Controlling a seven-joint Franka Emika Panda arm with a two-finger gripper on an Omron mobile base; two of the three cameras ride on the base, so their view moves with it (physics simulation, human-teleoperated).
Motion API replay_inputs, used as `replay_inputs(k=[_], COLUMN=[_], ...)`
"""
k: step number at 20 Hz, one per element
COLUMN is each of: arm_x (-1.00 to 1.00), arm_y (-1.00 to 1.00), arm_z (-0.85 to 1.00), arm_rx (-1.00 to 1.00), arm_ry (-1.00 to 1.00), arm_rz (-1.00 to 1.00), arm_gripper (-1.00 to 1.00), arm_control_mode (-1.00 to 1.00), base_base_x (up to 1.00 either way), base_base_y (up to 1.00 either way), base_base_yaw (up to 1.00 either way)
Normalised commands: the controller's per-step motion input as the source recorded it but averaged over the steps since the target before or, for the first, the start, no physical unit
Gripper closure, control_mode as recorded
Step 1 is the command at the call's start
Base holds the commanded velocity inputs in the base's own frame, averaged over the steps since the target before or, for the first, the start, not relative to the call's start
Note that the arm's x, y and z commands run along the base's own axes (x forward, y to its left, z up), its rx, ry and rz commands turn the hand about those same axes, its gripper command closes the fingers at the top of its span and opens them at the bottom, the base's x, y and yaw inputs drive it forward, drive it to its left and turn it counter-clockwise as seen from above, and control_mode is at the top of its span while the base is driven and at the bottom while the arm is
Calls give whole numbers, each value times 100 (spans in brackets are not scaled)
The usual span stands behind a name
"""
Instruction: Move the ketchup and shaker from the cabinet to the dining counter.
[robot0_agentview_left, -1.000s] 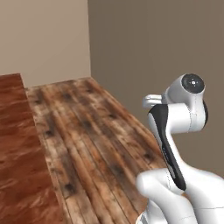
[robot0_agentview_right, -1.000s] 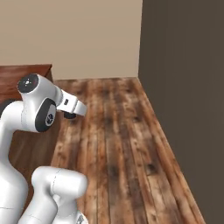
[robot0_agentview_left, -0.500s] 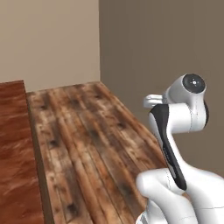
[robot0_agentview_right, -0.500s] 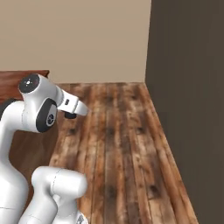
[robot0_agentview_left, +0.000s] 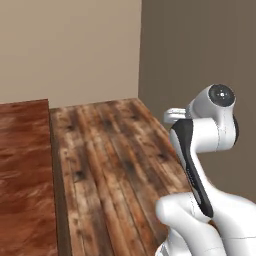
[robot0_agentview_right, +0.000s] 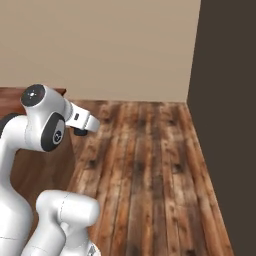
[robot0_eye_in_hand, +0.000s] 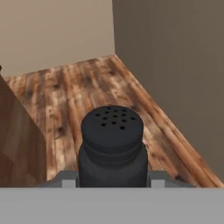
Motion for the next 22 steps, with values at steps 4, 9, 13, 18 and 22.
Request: replay_inputs(k=[4,9,13,18,22], arm_x=[0,0,0,0,0], arm_y=[0,0,0,0,0], arm_z=[0,0,0,0,0], arm_rx=[0,0,0,0,0], arm_ry=[0,0,0,0,0], arm_rz=[0,0,0,0,0], arm_gripper=[100,100,100,100,100], arm_control_mode=[100,100,100,100,100], base_base_x=[90,90,89,88,88], base_base_y=[-18,-21,-21,-21,-20], base_base_yaw=[14,12,12,13,15])
